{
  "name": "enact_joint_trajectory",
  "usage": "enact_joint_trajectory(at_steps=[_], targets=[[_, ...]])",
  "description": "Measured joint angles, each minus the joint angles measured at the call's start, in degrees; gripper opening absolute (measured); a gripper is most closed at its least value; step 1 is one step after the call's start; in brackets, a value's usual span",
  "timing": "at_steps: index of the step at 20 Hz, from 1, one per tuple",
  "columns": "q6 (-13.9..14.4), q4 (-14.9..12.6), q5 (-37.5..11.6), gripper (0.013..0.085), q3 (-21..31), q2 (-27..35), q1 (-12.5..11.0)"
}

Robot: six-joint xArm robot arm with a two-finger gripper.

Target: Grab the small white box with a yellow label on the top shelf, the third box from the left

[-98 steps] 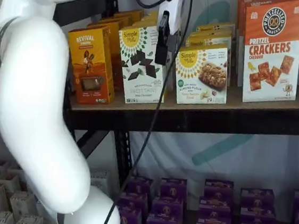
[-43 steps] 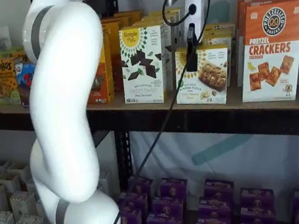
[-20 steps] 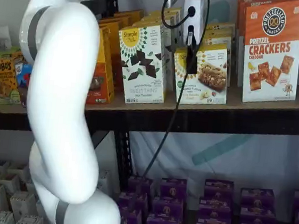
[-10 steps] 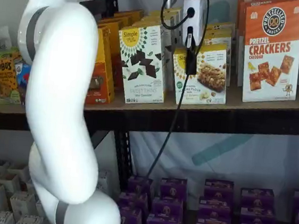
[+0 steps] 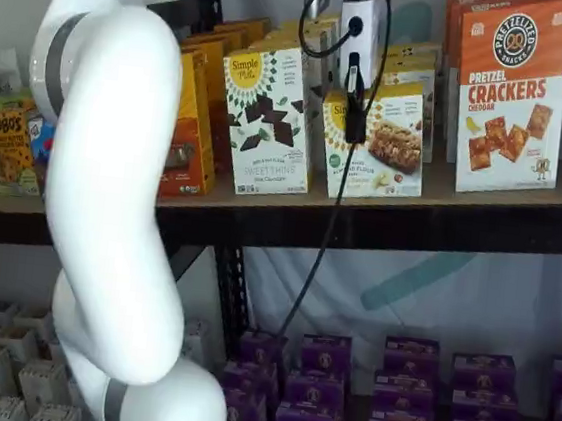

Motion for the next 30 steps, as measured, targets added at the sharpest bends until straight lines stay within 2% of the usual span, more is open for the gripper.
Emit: enact_joint_trajectory(at_steps=[1,7,12,14,17,20,30], targets=[[0.00,0.04,0.17,0.0370,0.14,-0.16,-0.03],[0.03,-0.09,2.42,0.0370,0.12,-1.17,-0.14],[-0.13,0.14,8.32,0.0370,-0.92,-2.77,-0.69],[-0.30,0.67,9.53,0.0370,0.35,-5.00,-1.08],[-1.05,3.34,11.00,0.0370,2.97,-9.33,-2.77],[-1.58,4.66,12.04,0.0370,5.01,-12.63,-3.85],[-1.32,3.04,14.78,0.0370,12.12,-21.94,-3.39]])
